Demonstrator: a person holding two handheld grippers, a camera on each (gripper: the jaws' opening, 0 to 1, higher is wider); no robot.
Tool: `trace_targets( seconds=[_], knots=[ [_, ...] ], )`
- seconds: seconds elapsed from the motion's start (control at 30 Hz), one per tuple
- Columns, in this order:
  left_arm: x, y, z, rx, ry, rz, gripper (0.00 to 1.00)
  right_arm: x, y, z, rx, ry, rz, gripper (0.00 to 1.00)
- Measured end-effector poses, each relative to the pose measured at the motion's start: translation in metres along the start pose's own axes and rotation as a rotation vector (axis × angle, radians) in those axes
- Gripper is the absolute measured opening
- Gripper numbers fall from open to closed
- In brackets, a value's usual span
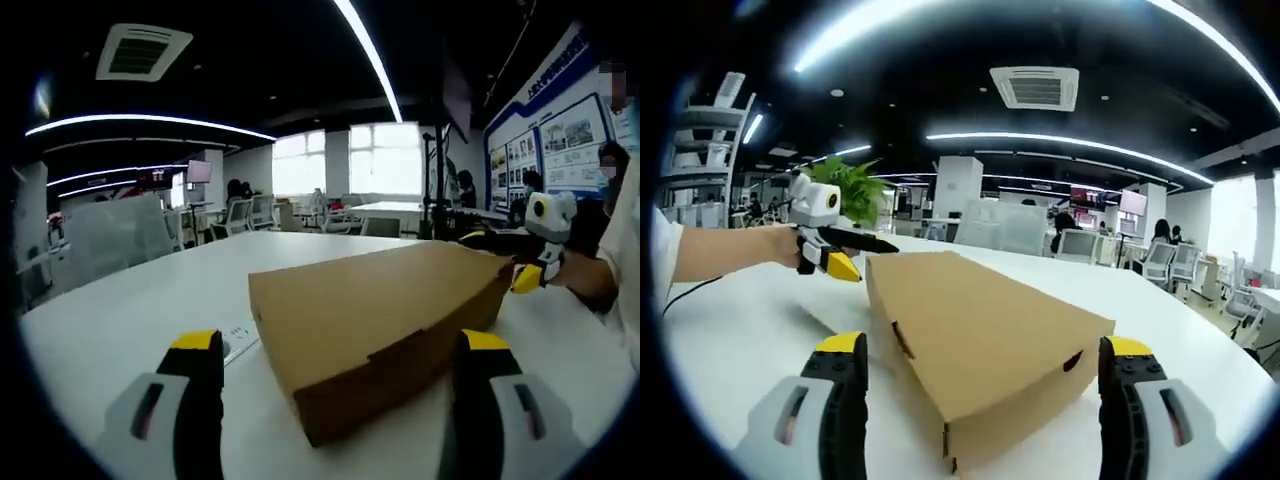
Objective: Operate the shoe box by opening the lid, removing the specified soft item, and placing it in the target area until the item is outside and the box remains undamaged.
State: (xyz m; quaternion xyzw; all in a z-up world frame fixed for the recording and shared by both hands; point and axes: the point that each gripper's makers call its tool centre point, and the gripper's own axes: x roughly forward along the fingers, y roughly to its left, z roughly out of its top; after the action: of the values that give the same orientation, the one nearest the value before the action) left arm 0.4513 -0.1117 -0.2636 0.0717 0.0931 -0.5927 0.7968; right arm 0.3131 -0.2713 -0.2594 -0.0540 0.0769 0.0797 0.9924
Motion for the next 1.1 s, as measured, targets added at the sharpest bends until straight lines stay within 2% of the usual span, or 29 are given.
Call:
trace_targets(
  seconds=[0.13, 0.27, 0.33, 0.37, 0.4, 0.43, 0.5, 0.6, 0.7, 0.97, 1.1],
  knots=[
    [0.005, -0.001, -0.004, 0.002, 0.029, -0.007, 0.99, 0.002, -0.003, -0.003, 0.028, 0.012, 0.001, 1.0],
    [0.004, -0.002, 0.004, 0.036, 0.037, -0.018, 0.99, 0.005, -0.003, -0.007, 0.012, 0.022, 0.0, 1.0],
    [0.005, 0.0, 0.005, 0.032, 0.034, -0.023, 0.99, 0.005, -0.005, -0.006, 0.033, 0.01, -0.008, 1.0],
    [0.005, 0.0, 0.005, 0.021, 0.033, -0.032, 0.99, 0.006, -0.005, -0.006, 0.038, 0.009, -0.006, 1.0],
    [0.005, -0.004, 0.005, -0.026, 0.032, -0.064, 0.99, 0.007, -0.005, -0.006, 0.048, 0.017, -0.002, 1.0],
    [0.004, -0.005, 0.005, -0.033, 0.03, -0.078, 0.99, 0.007, -0.003, -0.012, 0.074, 0.056, 0.008, 1.0],
    [0.004, -0.003, 0.005, 0.013, 0.024, -0.054, 0.97, 0.008, -0.002, -0.011, 0.074, 0.041, 0.017, 1.0],
    [0.009, -0.007, -0.001, 0.025, 0.049, -0.072, 0.95, 0.01, -0.005, -0.017, 0.069, 0.07, 0.009, 0.99],
    [0.016, -0.006, -0.012, 0.034, 0.084, -0.06, 0.93, 0.012, -0.006, -0.019, 0.071, 0.073, 0.002, 0.98],
    [0.019, -0.01, -0.015, -0.019, 0.034, -0.083, 0.9, 0.015, -0.003, -0.02, 0.048, 0.084, 0.001, 0.99],
    [0.019, -0.008, -0.015, -0.031, 0.053, -0.075, 0.89, 0.015, -0.002, -0.021, 0.05, 0.083, 0.003, 0.98]
  ],
)
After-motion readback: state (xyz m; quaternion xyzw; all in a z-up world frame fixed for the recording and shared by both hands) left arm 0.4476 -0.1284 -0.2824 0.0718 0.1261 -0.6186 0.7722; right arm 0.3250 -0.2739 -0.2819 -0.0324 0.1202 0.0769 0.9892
